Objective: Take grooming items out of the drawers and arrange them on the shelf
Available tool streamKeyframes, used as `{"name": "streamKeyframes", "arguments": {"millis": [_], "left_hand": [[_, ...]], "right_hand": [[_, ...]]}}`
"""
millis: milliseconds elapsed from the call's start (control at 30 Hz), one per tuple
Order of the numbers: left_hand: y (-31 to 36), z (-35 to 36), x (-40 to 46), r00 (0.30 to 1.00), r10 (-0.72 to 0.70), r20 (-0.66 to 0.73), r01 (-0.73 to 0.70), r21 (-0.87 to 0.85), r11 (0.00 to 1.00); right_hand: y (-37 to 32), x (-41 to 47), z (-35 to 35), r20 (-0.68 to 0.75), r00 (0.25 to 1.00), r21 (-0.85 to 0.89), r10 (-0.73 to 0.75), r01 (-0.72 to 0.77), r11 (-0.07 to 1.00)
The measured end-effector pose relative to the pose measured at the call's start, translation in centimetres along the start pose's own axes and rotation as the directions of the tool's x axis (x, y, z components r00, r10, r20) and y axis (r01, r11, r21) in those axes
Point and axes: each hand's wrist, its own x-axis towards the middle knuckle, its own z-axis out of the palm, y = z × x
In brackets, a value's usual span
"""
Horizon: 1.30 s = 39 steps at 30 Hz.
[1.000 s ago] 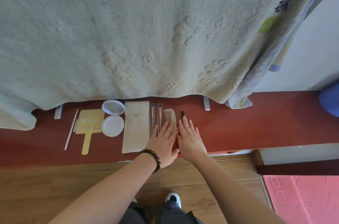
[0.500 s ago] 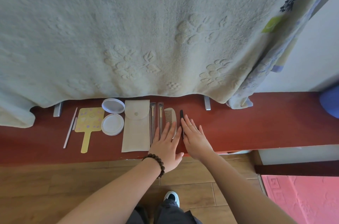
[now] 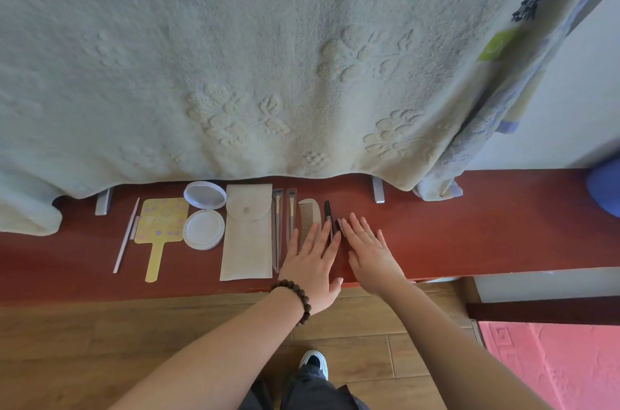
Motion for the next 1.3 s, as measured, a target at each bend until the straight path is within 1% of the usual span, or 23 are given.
{"name": "streamKeyframes", "arguments": {"millis": [133, 300, 433, 533, 667, 767, 900, 1067, 1100, 1167, 1233, 1300], "left_hand": [[-0.4, 0.2, -0.4, 1.000, -0.024, -0.003, 0.024, -0.020, 1.000], [-0.6, 0.4, -0.4, 1.000, -0.029, 0.004, 0.029, -0.026, 0.999], [-0.9, 0.3, -0.4, 1.000, -0.018, 0.003, 0.018, -0.030, 0.999], [-1.3, 0.3, -0.4, 1.000, -0.007, 0.005, 0.008, -0.041, 0.999], [-1.6, 0.0, -0.8, 1.000, -0.006, -0.012, 0.006, -0.060, 0.998], [-1.7, 0.0, -1.1, 1.000, -0.022, -0.004, 0.021, -0.053, 0.998], [-1.6, 0.1, -1.1, 0.999, -0.040, 0.026, 0.041, -0.049, 0.998], [-1.6, 0.0, -1.3, 0.999, -0.048, 0.014, 0.048, -0.048, 0.998], [-1.7, -0.1, -1.3, 0.998, -0.061, 0.003, 0.061, -0.056, 0.997], [-1.7, -0.2, -1.8, 0.997, -0.075, -0.019, 0.073, -0.074, 0.995], [-2.0, -0.3, -2.2, 0.991, -0.127, -0.046, 0.123, -0.091, 0.988], [-2.1, -0.9, -2.9, 0.980, -0.190, -0.058, 0.186, -0.063, 0.980]], "right_hand": [[-0.6, -0.1, 0.6, -0.002, 1.000, -0.068, -0.019, 0.019, 0.997], [-1.9, 0.3, 1.1, -0.045, 0.999, -0.059, 0.021, -0.023, 0.998], [-2.5, 0.8, 1.1, -0.035, 0.999, -0.057, 0.032, -0.034, 0.998], [-2.7, 0.8, 1.0, -0.026, 0.999, -0.016, 0.038, -0.039, 0.999], [-2.1, 0.8, 0.4, -0.070, 0.995, 0.060, 0.071, -0.067, 0.996], [-1.6, 1.0, 0.1, -0.068, 0.995, 0.029, 0.075, -0.074, 0.997], [-1.9, 1.4, 0.5, -0.026, 0.999, -0.035, 0.044, -0.045, 0.998], [-2.2, 1.1, 1.1, -0.025, 0.998, -0.034, 0.057, -0.058, 0.998], [-2.2, 1.3, 1.1, -0.032, 0.998, -0.031, 0.053, -0.054, 0.998], [-2.3, 1.2, 0.9, -0.042, 0.997, 0.029, 0.064, -0.063, 0.998], [-2.2, 0.9, 1.0, -0.076, 0.995, 0.067, 0.071, -0.066, 0.996], [-2.4, 0.4, 0.7, -0.114, 0.989, 0.094, 0.095, -0.085, 0.992]]}}
